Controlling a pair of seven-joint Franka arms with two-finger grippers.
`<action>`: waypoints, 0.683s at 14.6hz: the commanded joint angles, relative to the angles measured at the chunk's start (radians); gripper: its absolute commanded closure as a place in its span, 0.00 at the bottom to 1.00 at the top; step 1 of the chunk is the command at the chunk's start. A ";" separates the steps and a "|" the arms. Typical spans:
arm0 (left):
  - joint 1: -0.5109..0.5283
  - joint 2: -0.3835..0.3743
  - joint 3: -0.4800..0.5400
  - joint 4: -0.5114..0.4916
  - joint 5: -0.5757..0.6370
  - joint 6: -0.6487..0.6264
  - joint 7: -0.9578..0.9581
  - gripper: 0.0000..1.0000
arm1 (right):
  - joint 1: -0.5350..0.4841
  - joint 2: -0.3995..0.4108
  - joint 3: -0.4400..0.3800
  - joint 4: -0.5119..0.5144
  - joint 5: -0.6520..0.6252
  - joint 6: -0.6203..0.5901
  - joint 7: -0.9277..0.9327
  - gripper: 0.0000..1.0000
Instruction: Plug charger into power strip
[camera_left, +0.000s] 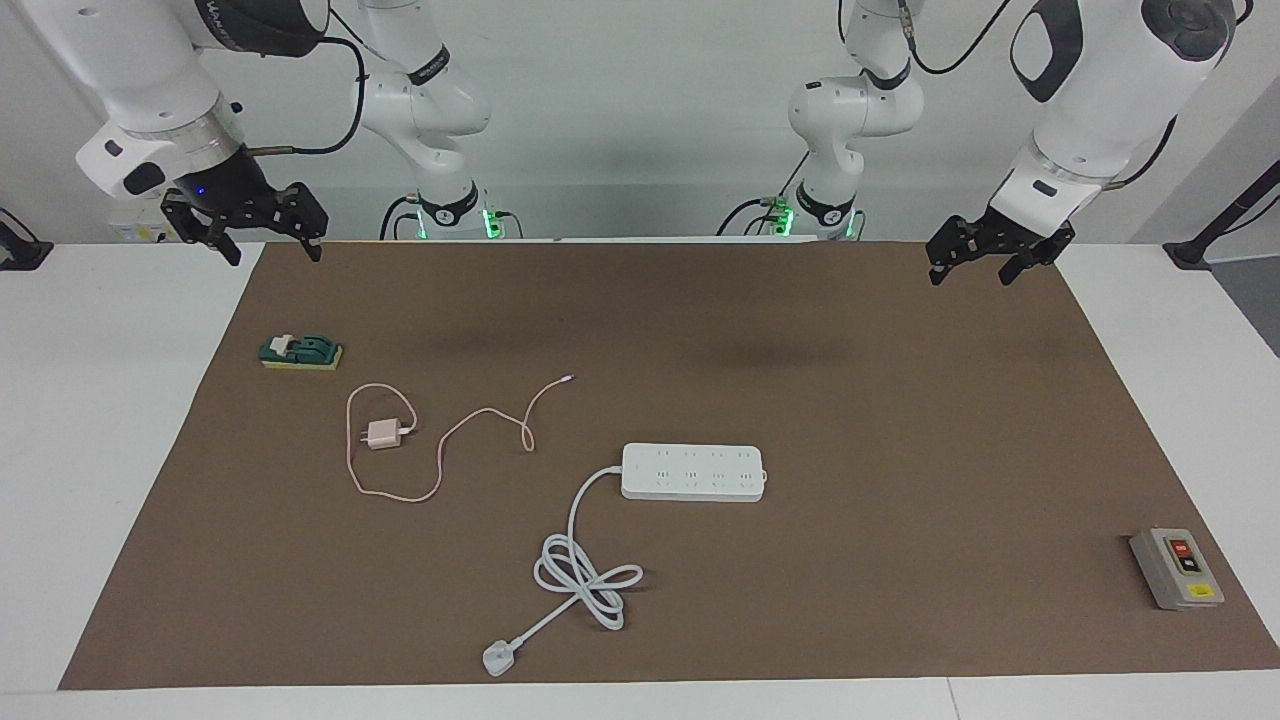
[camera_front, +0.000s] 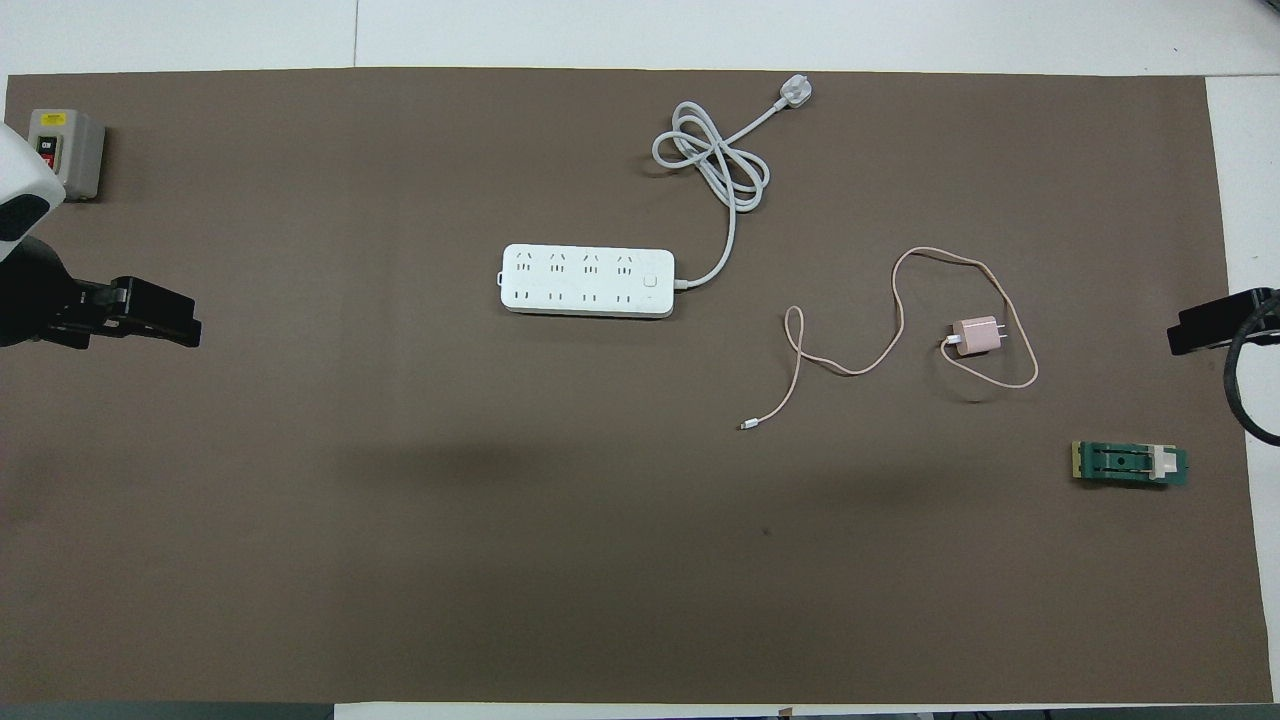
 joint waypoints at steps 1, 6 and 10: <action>0.009 0.004 -0.005 0.008 0.007 0.010 0.002 0.00 | -0.014 -0.014 0.010 -0.009 -0.014 0.012 -0.020 0.00; 0.009 0.002 -0.006 0.007 0.006 0.010 0.007 0.00 | -0.014 -0.015 0.008 -0.014 -0.017 0.016 -0.010 0.00; 0.010 0.001 -0.006 0.005 -0.004 0.028 0.002 0.00 | -0.043 -0.021 0.004 -0.035 -0.028 0.031 0.048 0.00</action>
